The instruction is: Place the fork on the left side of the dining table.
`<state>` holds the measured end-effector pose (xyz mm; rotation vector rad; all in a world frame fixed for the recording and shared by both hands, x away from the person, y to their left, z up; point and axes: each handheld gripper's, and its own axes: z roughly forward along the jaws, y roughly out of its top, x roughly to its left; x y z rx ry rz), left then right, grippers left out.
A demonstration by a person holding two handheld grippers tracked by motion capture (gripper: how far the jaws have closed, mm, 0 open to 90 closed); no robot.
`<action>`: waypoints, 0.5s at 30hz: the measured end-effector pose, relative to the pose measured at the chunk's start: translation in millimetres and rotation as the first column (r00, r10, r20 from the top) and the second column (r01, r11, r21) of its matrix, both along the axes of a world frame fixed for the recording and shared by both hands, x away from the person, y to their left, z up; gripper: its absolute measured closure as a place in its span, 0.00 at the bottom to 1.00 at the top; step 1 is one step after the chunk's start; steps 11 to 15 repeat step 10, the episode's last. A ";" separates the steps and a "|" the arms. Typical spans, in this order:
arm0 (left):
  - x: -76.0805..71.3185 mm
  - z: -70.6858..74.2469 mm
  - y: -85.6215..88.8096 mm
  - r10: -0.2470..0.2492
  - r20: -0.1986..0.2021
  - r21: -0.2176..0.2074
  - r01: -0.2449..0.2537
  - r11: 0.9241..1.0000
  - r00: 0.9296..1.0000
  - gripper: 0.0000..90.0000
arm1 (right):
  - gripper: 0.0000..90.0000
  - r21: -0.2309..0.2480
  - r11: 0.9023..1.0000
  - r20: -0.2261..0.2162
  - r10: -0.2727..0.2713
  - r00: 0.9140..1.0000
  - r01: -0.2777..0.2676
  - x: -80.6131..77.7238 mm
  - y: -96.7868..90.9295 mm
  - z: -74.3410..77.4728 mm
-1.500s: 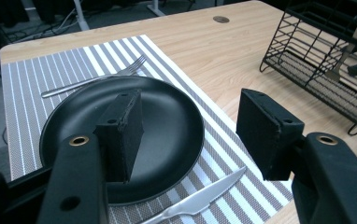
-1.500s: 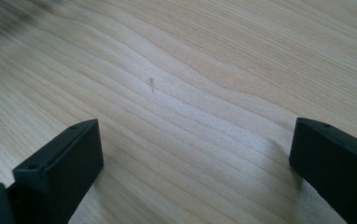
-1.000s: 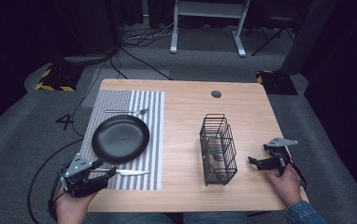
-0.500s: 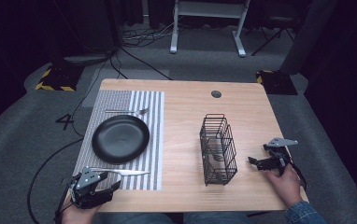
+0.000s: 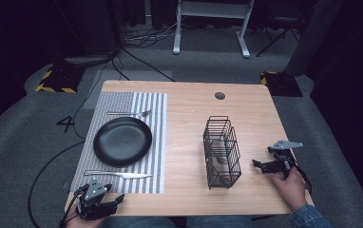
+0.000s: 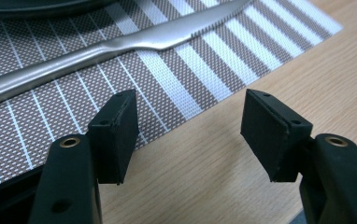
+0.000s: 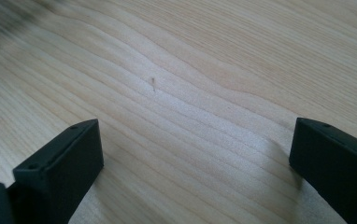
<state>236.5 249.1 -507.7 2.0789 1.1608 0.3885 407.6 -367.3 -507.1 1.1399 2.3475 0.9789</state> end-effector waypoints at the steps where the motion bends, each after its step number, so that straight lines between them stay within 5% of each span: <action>1: -0.2 -0.3 -0.1 -0.006 0.006 0.007 0.006 1.000 1.000 0.38 | 0.03 0.000 1.000 0.000 0.000 1.000 0.000 0.0 0.0 0.0; 8: -5.9 -8.9 -0.8 -0.042 0.078 0.015 0.041 0.999 0.996 0.30 | 0.03 0.000 1.000 0.000 0.000 1.000 0.000 -0.1 0.0 0.0; 15: -6.1 -9.2 -0.5 -0.042 0.080 0.013 0.042 0.999 0.996 0.30 | 0.03 0.000 1.000 0.000 0.000 1.000 0.000 -0.1 0.0 0.0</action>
